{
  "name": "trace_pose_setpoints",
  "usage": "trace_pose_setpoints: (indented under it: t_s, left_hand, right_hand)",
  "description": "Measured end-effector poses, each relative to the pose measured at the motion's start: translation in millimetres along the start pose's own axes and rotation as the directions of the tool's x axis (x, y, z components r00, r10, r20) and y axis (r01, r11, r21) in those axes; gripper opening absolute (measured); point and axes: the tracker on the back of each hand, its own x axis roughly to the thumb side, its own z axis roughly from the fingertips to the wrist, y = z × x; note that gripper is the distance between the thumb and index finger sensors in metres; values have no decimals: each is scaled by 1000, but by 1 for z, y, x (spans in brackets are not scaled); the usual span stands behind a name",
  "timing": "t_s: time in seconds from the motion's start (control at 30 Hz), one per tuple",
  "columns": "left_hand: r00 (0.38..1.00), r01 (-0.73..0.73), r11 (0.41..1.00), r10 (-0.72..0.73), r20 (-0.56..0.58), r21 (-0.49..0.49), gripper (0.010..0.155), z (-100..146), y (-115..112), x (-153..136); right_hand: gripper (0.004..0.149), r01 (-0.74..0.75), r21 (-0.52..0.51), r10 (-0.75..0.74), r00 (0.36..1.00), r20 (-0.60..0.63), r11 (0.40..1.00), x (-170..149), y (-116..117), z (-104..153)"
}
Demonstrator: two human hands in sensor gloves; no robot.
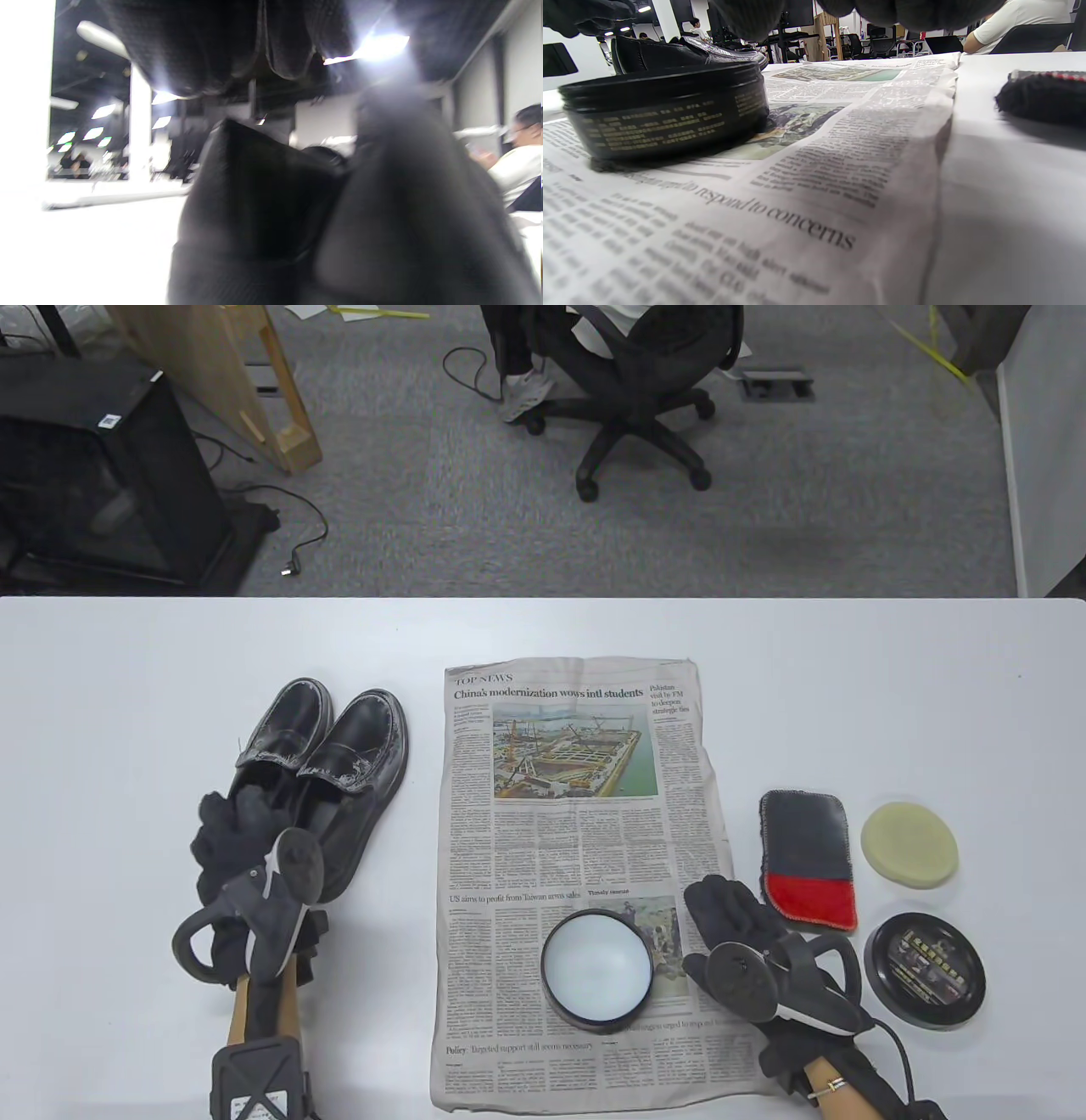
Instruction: Dip and apply leather care cream with polishing sponge on shoes
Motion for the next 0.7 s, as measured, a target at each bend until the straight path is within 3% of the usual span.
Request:
trace_pose_setpoints:
  t_s: [0.1, 0.13, 0.2, 0.47, 0.7]
  left_hand:
    - [999, -36, 963, 29, -29, -269, 60, -13, -23, -19]
    - [995, -102, 953, 93, -47, -285, 63, -14, -29, -24]
    - [983, -175, 950, 156, -92, -258, 60, -16, -32, -25]
    - [992, -68, 985, 51, -112, -160, 38, -18, -37, -18]
    - [959, -220, 974, 207, -193, -51, 34, -17, -18, -43]
  right_hand:
    - [74, -11, 3, 11, 1000, 3, 1000, 1, 1, 0]
    - [74, -8, 3, 8, 1000, 6, 1000, 2, 1, -1]
    - [74, -8, 4, 8, 1000, 6, 1000, 2, 1, -1]
    - [73, -10, 8, 10, 1000, -22, 1000, -3, 3, -2]
    - [73, -1, -15, 1, 999, -43, 1000, -8, 0, -1]
